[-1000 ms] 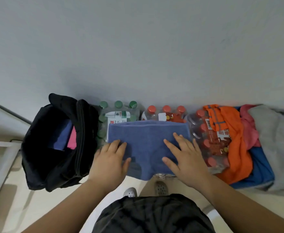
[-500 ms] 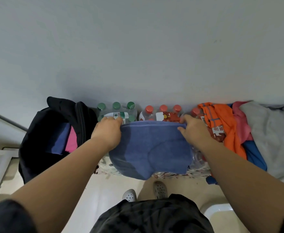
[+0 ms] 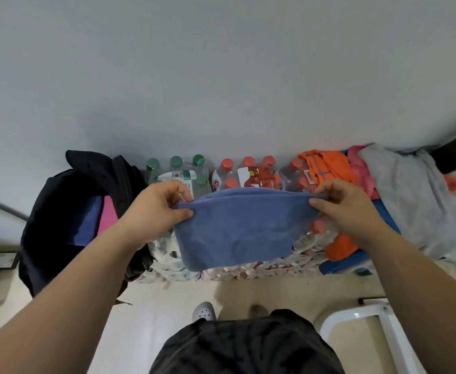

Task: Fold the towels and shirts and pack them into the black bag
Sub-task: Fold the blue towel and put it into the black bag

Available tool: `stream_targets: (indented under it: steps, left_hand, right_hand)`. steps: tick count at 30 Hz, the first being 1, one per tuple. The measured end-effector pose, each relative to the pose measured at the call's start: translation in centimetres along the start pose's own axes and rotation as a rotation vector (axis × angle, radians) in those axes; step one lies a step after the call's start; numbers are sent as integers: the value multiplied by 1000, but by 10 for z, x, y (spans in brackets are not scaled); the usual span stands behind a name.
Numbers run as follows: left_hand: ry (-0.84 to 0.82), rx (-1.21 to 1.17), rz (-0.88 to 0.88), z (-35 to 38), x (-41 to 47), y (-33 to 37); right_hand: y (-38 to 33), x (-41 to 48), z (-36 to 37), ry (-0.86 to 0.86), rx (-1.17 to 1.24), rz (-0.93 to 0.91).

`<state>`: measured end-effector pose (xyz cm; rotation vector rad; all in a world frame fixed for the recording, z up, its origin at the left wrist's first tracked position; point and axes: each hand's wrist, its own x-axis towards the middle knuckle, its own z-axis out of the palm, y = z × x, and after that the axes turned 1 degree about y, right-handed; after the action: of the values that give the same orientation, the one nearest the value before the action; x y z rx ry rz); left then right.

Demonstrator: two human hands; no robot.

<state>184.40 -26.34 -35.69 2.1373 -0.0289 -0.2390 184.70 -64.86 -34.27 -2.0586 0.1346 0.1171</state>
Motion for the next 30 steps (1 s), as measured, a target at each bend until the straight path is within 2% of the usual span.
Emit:
stream_targets:
  steps: [8,12,21,25,28,30]
  left_hand:
    - [-7,-24,-2,12,-38,20]
    - [73,-60,-26,29,-53,37]
    - [276,51,10,53,-84,69]
    - [263,23,-10,58,-94,70]
    - [203,276,-83,60,-99,66]
    - [228,398,-136,59,-102,66]
  right_hand:
    - [19,-32,-33,-83,147,-29]
    - [34,-39,-56,-124,182,-43]
    - [49,-46,-94,-176,170,-64]
    - [47,-49,-99,-230,17,-46]
    - [40,-49,-94,-325,-309,-112]
    - [35,-49,-86,-364,-418,-139]
